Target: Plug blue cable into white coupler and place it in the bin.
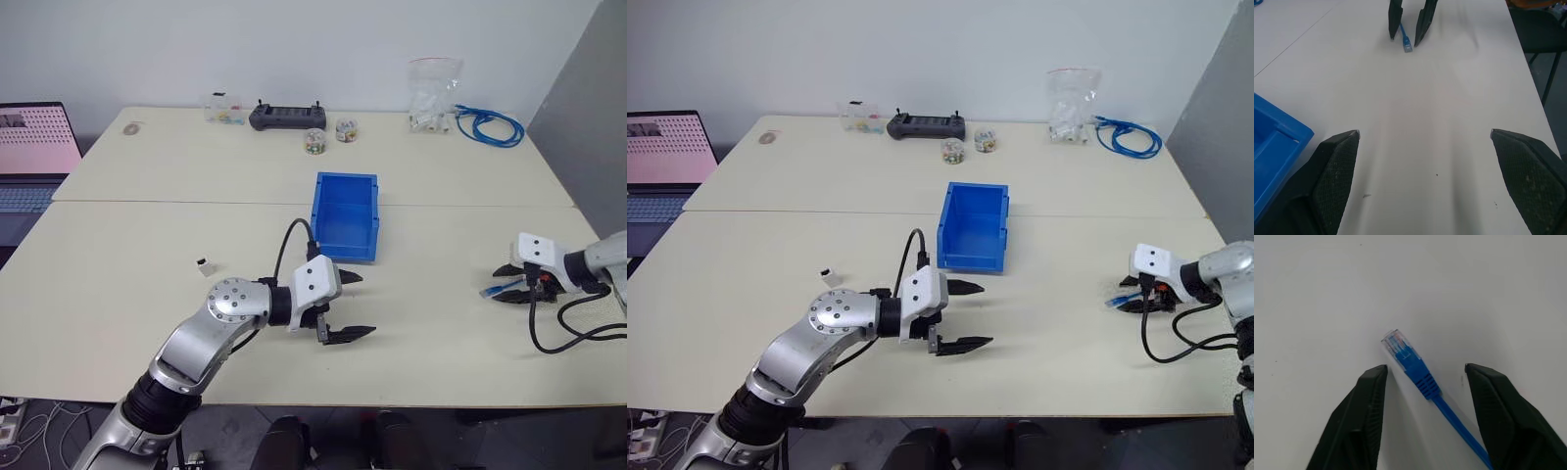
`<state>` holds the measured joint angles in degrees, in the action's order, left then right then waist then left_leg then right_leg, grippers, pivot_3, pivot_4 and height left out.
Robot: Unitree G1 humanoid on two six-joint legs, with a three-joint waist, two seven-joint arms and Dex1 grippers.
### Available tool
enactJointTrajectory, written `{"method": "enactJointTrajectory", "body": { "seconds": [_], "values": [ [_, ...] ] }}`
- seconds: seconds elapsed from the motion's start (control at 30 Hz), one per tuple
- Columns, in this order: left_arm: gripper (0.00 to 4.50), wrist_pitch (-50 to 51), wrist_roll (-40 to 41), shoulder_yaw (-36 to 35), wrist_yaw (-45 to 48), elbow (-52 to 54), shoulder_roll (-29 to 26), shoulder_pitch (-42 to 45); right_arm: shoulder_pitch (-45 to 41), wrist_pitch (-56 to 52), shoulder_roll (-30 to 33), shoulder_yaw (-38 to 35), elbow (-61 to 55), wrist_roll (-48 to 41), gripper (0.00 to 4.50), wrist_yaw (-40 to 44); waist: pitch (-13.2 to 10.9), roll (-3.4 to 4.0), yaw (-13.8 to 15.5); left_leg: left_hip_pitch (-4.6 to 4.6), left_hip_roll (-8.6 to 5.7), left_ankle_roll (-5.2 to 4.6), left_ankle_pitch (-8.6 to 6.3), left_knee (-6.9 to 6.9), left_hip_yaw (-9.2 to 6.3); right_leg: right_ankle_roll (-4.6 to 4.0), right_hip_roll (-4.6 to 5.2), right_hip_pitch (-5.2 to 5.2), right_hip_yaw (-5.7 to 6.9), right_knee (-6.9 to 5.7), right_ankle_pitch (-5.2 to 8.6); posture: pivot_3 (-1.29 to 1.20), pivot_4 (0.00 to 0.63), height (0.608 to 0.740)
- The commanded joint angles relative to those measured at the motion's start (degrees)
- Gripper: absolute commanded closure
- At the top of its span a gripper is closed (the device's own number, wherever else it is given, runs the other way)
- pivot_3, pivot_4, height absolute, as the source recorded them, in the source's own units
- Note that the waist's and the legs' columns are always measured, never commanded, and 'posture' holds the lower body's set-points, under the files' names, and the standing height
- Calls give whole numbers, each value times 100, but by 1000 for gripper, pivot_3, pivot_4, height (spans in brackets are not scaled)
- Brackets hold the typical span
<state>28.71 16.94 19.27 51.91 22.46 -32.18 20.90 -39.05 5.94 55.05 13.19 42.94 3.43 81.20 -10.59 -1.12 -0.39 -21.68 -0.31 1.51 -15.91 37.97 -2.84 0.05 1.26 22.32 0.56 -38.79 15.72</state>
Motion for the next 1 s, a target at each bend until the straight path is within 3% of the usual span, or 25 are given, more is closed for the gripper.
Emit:
{"method": "enactJointTrajectory", "body": {
  "seconds": [0.03, 0.23, 0.33, 0.57, 0.73, 0.8, 1.0],
  "values": [
    [0, 125, 122, -160, 1, 278, -7, 130, -166, 369, 17, 47, 101, 153, 3036, 158, 0, 0, -1, 0, 0, 0, 0, 0, 0, 0, 0, 0, 0, 0, 0, 0, 150, 740],
    [0, 239, 141, -169, -10, 303, -2, 163, -60, 764, -77, 105, -73, 188, 4376, 257, 0, 0, -9, 3, 1, 0, 0, 2, 0, 0, 0, -1, -1, -6, 0, 0, 150, 740],
    [0, 238, 156, -257, 27, 353, -130, 31, 44, 714, -106, 62, -510, 21, 4377, 414, 0, 0, -19, 6, 1, 0, 0, 3, 0, 0, 0, -2, -1, -8, 0, 0, 150, 740],
    [0, 64, 209, -844, 287, 610, -1005, -863, 688, -872, -351, -38, -3340, -913, 4377, 550, -4, 10, -97, 8, 6, 1, 0, -1, -9, -1, -1, 1, 2, -17, 0, 0, 150, 740],
    [0, -323, 75, -1475, 380, 655, -1556, -1840, 728, -2151, -1573, 627, -4860, -930, 4378, -320, -5, 7, -146, 12, 12, 1, 0, -1, -11, -1, -5, 0, 2, -16, 0, 0, 150, 740],
    [0, -497, 32, -1706, 403, 608, -1714, -2140, 573, -2517, -2240, 969, -4897, -694, 4378, -795, -8, 13, -115, 13, 15, 2, 0, -5, -20, -3, -9, 2, 6, -19, 1, 0, 150, 740],
    [0, -1123, -196, -2168, 585, 202, -2090, -2794, 269, -2669, -3376, 1825, -4340, -84, 4379, -1490, -9, 14, -55, 4, 2, 2, 0, -2, -19, -3, 1, 7, 7, -11, 1, 0, 150, 740]
  ]
}}
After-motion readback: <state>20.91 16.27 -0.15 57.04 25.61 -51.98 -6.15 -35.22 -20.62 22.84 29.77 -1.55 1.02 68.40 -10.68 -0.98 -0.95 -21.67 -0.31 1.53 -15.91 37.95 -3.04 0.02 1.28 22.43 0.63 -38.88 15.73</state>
